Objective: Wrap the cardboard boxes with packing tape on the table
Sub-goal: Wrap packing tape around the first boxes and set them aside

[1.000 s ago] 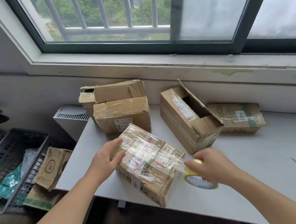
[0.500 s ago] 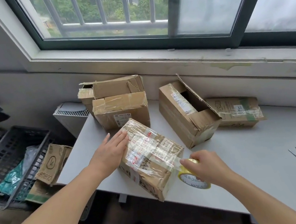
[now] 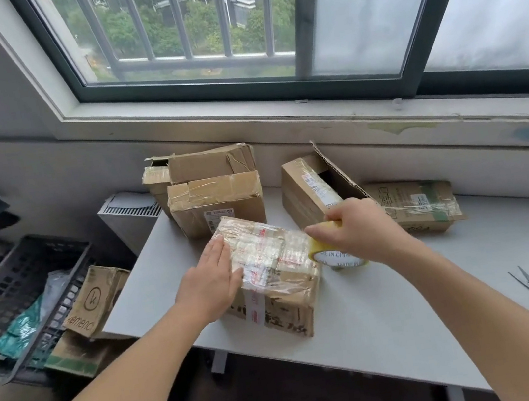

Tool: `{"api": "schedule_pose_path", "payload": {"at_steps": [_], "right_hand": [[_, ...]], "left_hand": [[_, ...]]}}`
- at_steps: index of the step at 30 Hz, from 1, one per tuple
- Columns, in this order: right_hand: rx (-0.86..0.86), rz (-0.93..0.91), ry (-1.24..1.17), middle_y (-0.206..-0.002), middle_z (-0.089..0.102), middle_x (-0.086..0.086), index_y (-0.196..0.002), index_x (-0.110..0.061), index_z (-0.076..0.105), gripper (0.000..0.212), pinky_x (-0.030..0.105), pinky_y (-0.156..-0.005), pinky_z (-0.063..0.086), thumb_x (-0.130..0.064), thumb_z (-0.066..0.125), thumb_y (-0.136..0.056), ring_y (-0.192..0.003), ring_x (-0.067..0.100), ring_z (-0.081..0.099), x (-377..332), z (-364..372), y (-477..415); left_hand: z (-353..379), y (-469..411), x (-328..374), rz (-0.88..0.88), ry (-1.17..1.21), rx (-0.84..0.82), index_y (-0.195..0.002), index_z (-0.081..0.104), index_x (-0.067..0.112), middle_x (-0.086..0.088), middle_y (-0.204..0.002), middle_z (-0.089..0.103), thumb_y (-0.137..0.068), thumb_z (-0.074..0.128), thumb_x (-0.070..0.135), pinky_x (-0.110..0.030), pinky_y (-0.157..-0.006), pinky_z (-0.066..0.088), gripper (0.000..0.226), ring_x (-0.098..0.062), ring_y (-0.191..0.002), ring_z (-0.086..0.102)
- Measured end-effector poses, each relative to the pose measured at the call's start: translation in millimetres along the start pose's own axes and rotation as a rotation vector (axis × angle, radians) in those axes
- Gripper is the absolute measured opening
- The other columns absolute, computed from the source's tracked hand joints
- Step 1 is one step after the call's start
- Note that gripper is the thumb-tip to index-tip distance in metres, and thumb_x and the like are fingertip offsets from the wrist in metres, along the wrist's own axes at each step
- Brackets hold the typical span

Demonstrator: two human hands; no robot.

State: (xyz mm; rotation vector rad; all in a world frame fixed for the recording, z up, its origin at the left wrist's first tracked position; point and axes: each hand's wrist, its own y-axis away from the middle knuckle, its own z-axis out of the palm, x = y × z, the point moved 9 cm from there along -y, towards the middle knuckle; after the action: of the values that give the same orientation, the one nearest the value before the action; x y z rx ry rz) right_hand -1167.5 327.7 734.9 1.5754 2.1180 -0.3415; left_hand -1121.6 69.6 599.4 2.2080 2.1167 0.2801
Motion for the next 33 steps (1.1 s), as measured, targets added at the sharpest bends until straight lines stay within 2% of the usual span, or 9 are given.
{"api": "schedule_pose_path", "payload": {"at_steps": [5,9,12,16,18,20,24,28,33], "right_hand": [[-0.025,-0.092,0.237,-0.064,0.059,0.000,-0.060,-0.021,0.056,0.046,0.031,-0.054,0.041,-0.056,0.065,-0.089,-0.066,0.018,0.058,-10,-17,-30],[-0.099,-0.085,0.371,-0.062,0.056,-0.001,-0.061,-0.019,0.055,0.050,0.031,-0.054,0.038,-0.061,0.064,-0.088,-0.069,0.022,0.059,0,-18,-41],[-0.147,-0.064,0.351,-0.062,0.058,0.001,-0.067,-0.015,0.062,0.051,0.032,-0.057,0.043,-0.062,0.064,-0.087,-0.070,0.022,0.061,7,-17,-42],[-0.160,-0.040,0.362,-0.063,0.059,0.001,-0.068,-0.014,0.062,0.050,0.033,-0.059,0.045,-0.060,0.064,-0.088,-0.072,0.023,0.062,12,-13,-43],[-0.176,-0.022,0.371,-0.064,0.059,0.002,-0.069,-0.015,0.064,0.048,0.032,-0.059,0.046,-0.059,0.063,-0.088,-0.073,0.023,0.062,20,-6,-42],[-0.179,-0.002,0.353,-0.065,0.061,0.002,-0.069,-0.015,0.064,0.048,0.032,-0.061,0.048,-0.059,0.062,-0.087,-0.073,0.022,0.063,28,0,-41],[-0.153,0.011,0.309,-0.063,0.060,0.001,-0.067,-0.016,0.062,0.047,0.031,-0.058,0.046,-0.058,0.062,-0.088,-0.066,0.016,0.058,37,5,-40],[-0.148,0.006,0.271,-0.061,0.056,0.001,-0.067,-0.013,0.061,0.051,0.031,-0.056,0.042,-0.059,0.062,-0.088,-0.063,0.019,0.057,41,11,-40],[-0.161,0.004,0.235,-0.064,0.062,0.006,-0.071,-0.012,0.065,0.052,0.032,-0.057,0.044,-0.061,0.061,-0.087,-0.070,0.023,0.063,50,16,-41]], "left_hand": [[-7,0,15,-0.136,0.021,0.045,-0.162,0.012,0.006,-0.003,-0.171,-0.002,-0.107,0.022,0.049,-0.045,-0.099,0.052,0.071,-0.018,-0.157,0.002],[-7,3,10,-0.105,0.054,0.062,-0.158,0.018,0.010,-0.001,-0.161,0.014,-0.106,0.027,0.052,-0.041,-0.092,0.056,0.068,-0.019,-0.148,0.024],[-5,4,11,-0.093,0.063,0.074,-0.159,0.016,0.012,0.002,-0.159,0.016,-0.106,0.029,0.052,-0.038,-0.091,0.056,0.068,-0.016,-0.146,0.027],[-3,3,13,-0.104,-0.006,0.067,-0.161,0.013,0.012,-0.001,-0.165,0.015,-0.106,0.024,0.053,-0.048,-0.109,0.045,0.069,-0.020,-0.150,0.024],[0,2,11,-0.114,-0.046,0.035,-0.164,0.007,0.015,0.000,-0.170,0.009,-0.107,0.019,0.053,-0.054,-0.117,0.034,0.069,-0.018,-0.157,0.010],[1,1,13,-0.097,-0.064,0.003,-0.165,0.001,0.023,0.001,-0.173,0.004,-0.108,0.016,0.051,-0.060,-0.118,0.030,0.065,-0.017,-0.159,-0.001],[1,0,24,-0.043,-0.138,-0.060,-0.162,-0.010,0.036,-0.007,-0.172,0.001,-0.109,0.013,0.046,-0.073,-0.115,0.018,0.058,-0.026,-0.159,-0.005],[3,-3,26,-0.020,-0.210,-0.073,-0.162,-0.009,0.036,-0.014,-0.170,0.003,-0.108,0.010,0.046,-0.077,-0.113,0.011,0.058,-0.032,-0.158,-0.004],[7,-7,32,0.067,-0.252,-0.041,-0.165,-0.003,0.025,0.001,-0.173,-0.004,-0.085,-0.023,0.045,-0.072,-0.119,-0.001,0.085,-0.024,-0.159,-0.007]]}}
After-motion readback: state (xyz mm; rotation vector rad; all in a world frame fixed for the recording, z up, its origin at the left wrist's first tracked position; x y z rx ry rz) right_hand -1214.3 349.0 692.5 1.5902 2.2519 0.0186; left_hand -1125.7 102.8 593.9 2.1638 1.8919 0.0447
